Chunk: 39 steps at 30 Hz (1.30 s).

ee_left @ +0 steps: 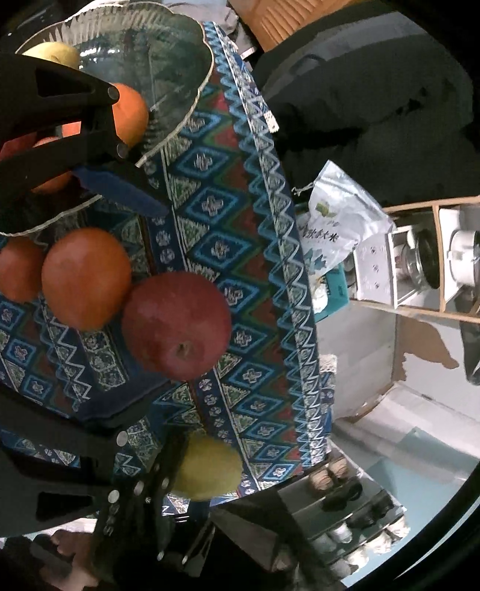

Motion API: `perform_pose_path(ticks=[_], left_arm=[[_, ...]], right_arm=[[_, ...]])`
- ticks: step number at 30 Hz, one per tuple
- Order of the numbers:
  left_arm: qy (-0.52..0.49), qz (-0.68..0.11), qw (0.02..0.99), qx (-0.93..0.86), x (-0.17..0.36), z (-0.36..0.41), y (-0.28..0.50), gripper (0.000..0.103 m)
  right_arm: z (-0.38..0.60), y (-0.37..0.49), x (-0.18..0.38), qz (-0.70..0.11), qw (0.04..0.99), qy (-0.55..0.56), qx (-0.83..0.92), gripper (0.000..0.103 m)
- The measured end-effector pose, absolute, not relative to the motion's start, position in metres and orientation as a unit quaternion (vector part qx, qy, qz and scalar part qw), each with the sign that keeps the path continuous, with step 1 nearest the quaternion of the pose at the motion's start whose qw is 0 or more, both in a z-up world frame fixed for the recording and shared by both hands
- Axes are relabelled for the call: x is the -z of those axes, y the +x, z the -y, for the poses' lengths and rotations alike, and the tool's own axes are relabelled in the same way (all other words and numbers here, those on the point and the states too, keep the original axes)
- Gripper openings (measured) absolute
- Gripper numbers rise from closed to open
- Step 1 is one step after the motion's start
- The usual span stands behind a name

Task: Organize fruits
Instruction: 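Grasp a large green pear with the right tool while the left tool grasps a red apple, then carry the green pear with the right tool toward the plate while the left tool carries the apple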

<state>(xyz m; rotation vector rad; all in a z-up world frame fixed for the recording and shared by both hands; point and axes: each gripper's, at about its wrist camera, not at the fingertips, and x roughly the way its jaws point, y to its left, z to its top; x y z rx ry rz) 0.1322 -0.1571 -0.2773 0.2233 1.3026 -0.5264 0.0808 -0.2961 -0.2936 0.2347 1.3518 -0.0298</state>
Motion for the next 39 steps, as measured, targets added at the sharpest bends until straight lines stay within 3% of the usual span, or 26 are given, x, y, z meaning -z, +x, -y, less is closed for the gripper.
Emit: perform_pose_path(ticks=[23,28,39], left_arm=[[0.107,-0.623,0.736,0.244,0.312,0.184,0.140,0.088],[0.115,-0.618,0.738,0.245,0.314,0.191,0.142,0.076],[0.123,-0.597,0.752,0.251,0.307,0.190,0.132,0.075]], right_arm=[[0.327,0.028,0.265,-0.600,0.784,0.147,0.053,0.067],[0.326,0.029,0.264,-0.602,0.783,0.148,0.053,0.067],[0.324,0.028,0.261,-0.597,0.787,0.144,0.054,0.067]])
